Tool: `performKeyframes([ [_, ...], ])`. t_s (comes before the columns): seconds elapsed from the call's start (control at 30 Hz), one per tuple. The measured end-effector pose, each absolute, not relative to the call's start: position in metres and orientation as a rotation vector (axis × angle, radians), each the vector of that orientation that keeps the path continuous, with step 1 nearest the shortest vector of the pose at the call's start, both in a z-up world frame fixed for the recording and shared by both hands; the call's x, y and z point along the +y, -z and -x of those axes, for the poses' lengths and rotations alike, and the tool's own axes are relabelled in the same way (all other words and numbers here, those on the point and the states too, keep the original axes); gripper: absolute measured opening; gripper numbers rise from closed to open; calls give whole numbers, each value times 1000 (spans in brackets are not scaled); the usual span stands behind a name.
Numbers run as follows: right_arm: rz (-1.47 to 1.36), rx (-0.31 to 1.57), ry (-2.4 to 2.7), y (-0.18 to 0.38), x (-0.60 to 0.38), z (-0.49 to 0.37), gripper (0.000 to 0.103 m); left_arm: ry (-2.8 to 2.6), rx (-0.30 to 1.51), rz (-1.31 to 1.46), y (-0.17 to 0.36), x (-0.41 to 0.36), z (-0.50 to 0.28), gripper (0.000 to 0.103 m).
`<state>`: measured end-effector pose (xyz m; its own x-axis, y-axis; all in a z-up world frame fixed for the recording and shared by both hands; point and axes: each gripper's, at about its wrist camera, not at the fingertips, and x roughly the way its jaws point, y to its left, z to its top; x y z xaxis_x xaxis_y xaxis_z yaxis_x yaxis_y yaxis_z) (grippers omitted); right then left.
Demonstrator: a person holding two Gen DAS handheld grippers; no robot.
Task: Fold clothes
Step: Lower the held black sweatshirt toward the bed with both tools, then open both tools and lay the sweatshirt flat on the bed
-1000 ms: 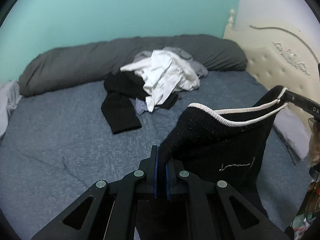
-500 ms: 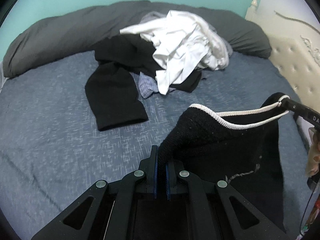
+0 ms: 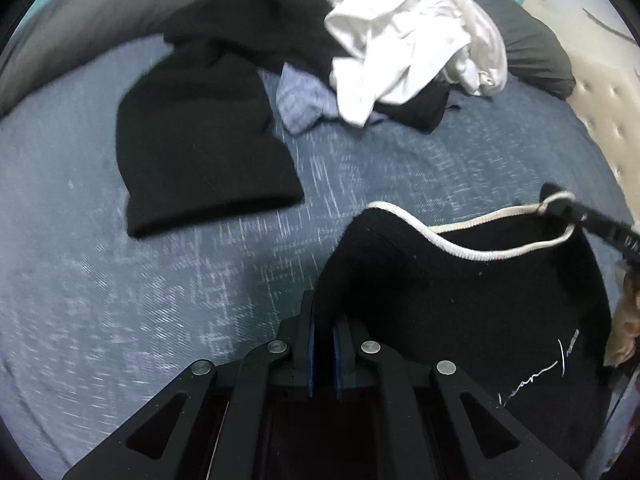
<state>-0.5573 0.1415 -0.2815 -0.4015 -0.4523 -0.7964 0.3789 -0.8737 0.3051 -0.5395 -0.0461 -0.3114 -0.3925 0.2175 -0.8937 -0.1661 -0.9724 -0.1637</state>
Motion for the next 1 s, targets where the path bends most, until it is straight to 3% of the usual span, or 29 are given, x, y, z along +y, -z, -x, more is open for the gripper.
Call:
performKeyframes([
  [0.07,-1348,-113,2280,284,143,559,5,-2430,-91,1580,313,-49,540,10],
  [0.13,-1342,-134,2284,278,147,558,9,-2427,-103,1570,307,-54,538,30],
  [0.17,-1338,-145,2285,275,149,557,23,-2431,-130,1558,301,-60,536,48],
  [0.2,-1325,-153,2301,269,153,552,47,-2436,-181,1530,292,-67,531,58],
  [0.27,-1297,-171,2331,258,162,543,65,-2439,-259,1490,277,-81,521,60],
  [0.53,-1149,-380,2418,215,222,461,66,-2520,-330,1346,234,-116,430,61],
  [1.0,-1085,-517,2393,237,255,280,69,-2568,-505,1348,268,-139,261,61],
])
